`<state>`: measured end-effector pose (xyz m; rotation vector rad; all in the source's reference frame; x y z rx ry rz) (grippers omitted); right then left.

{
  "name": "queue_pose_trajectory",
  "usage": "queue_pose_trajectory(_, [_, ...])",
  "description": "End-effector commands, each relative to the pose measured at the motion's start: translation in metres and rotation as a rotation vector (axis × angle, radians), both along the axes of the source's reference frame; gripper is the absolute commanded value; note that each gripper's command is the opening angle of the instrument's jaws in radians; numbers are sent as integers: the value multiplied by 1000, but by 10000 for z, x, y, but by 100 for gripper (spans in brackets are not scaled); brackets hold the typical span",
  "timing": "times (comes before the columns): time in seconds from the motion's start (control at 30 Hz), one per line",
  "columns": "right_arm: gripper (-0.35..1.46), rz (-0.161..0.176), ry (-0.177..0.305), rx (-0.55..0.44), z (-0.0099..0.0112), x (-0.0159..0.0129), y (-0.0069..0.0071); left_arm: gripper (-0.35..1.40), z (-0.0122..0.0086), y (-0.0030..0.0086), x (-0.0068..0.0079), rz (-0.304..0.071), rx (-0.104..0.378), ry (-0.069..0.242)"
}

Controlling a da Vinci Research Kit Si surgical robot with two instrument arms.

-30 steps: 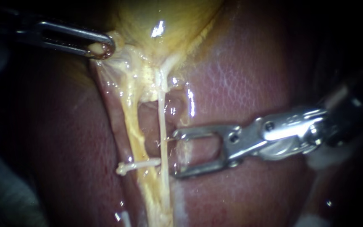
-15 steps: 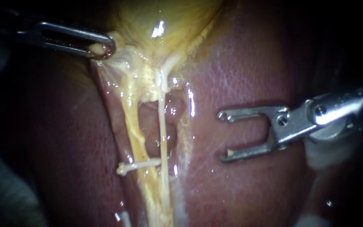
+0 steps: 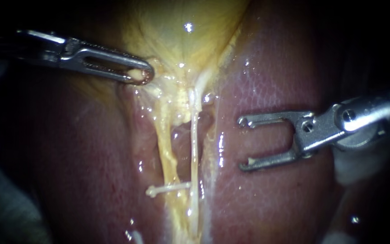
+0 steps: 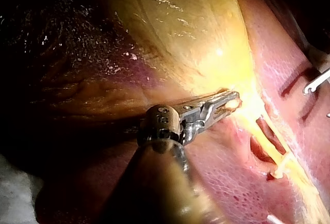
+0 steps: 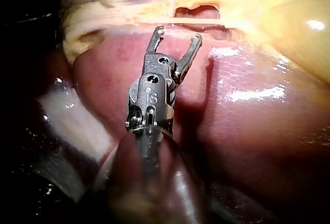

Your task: Going back first clip left tube

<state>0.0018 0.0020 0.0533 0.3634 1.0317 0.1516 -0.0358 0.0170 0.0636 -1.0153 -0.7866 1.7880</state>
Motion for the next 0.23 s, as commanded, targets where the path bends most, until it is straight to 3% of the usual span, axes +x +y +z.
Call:
queue_pose_trajectory(0.03, [50, -1, 1, 0, 0, 0, 0, -35, 0, 0, 1, 1, 1, 0])
queue_pose_trajectory(0.23, [50, -3, 2, -5, 0, 0, 0, -35, -1, 1, 2, 1, 1, -1])
